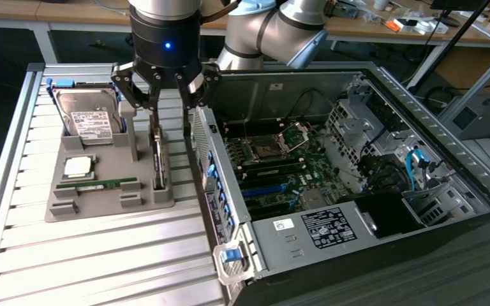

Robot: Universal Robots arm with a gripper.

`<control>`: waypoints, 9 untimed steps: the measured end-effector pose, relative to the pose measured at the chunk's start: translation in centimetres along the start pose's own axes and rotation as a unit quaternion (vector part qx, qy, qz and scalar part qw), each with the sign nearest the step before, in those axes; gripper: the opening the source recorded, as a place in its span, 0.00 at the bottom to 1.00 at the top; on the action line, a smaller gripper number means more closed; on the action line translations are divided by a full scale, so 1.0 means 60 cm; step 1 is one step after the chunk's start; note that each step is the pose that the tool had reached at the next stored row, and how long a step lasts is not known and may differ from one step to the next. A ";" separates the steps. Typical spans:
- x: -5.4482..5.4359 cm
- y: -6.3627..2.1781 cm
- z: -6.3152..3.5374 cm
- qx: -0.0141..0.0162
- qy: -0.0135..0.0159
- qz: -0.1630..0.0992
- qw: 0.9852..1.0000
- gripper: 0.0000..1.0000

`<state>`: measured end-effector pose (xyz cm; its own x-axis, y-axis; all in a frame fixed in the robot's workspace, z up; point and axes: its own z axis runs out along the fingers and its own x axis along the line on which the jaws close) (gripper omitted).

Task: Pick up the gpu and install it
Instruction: 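Pick up the gpu and move the gpu toward the slot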

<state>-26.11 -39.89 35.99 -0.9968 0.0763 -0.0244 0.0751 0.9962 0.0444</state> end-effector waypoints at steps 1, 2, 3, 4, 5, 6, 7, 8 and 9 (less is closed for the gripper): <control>0.000 0.000 0.000 0.000 0.000 0.000 1.000 0.48; 0.000 0.000 0.001 0.000 0.000 0.000 1.000 0.48; 0.000 0.000 0.002 0.000 0.000 0.000 1.000 0.48; 0.000 0.000 0.002 0.000 0.000 0.000 1.000 0.48; 0.000 0.000 0.002 0.000 0.000 0.000 1.000 0.48; 0.000 0.000 0.003 0.000 0.000 0.000 1.000 0.48; 0.000 0.000 0.003 0.000 0.000 0.000 1.000 0.48; 0.000 0.000 0.004 0.000 0.000 0.000 1.000 0.48; 0.000 0.000 0.004 0.000 0.000 0.000 1.000 0.48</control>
<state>-26.11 -39.89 35.74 -0.9968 0.0762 -0.0244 0.0751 0.9962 0.0443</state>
